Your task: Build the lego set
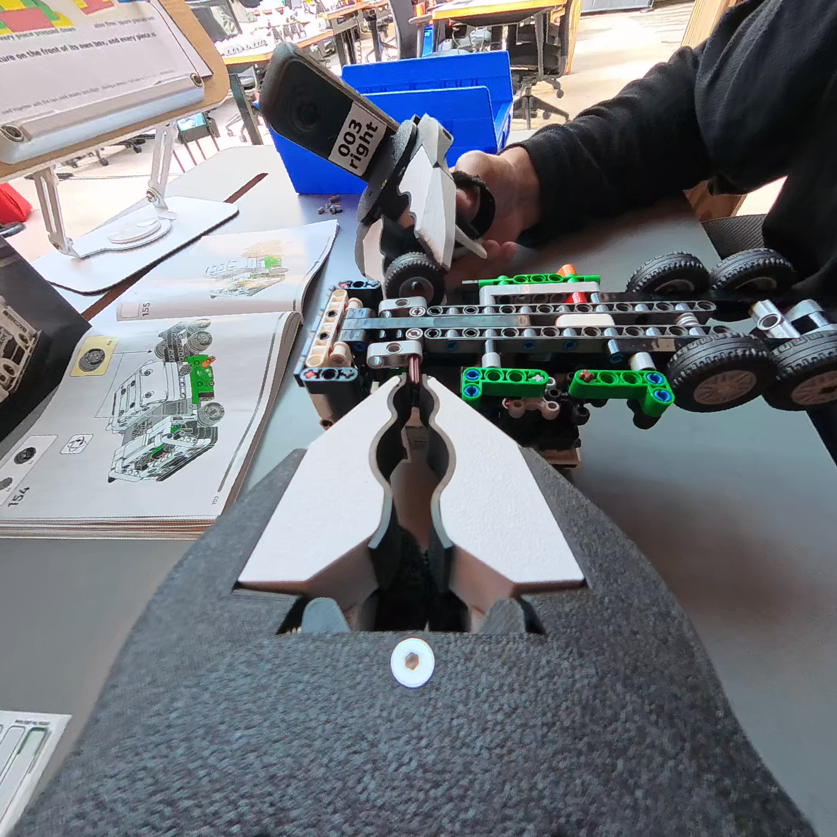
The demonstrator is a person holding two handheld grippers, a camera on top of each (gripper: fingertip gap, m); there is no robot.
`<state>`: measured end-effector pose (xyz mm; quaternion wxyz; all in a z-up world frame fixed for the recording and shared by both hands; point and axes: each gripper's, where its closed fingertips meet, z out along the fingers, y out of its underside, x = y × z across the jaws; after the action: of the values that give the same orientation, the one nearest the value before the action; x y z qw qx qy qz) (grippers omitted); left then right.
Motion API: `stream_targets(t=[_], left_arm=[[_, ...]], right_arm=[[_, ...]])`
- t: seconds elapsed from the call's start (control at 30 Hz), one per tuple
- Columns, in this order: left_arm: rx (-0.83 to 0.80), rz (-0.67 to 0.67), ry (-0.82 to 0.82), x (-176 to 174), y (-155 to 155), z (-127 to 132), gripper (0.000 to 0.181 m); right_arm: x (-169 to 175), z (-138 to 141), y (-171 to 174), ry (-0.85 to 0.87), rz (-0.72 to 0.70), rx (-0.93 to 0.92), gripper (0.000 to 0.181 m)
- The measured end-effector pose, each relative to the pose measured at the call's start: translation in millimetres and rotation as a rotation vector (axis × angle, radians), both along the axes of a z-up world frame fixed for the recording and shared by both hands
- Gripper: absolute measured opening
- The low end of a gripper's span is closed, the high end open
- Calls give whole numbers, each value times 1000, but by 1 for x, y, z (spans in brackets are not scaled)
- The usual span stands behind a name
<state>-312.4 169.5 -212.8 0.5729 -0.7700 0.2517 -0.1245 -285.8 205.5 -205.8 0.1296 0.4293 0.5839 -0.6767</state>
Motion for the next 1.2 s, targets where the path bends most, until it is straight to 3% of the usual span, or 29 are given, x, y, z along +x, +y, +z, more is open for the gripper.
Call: stream_targets(t=[0.17,0.33,0.83,1.2], left_arm=[[-1,10,11,0,0,0,1],[12,39,60,-1,0,0,0],[15,49,67,0,0,1,1],[31,72,124,1,1,1,1]], right_arm=[[0,0,-1,-43,13,-21,29],[4,2,-2,-213,79,-99,29],[2,0,-1,-269,55,-72,29],[5,-1,0,-419,40,-53,29]])
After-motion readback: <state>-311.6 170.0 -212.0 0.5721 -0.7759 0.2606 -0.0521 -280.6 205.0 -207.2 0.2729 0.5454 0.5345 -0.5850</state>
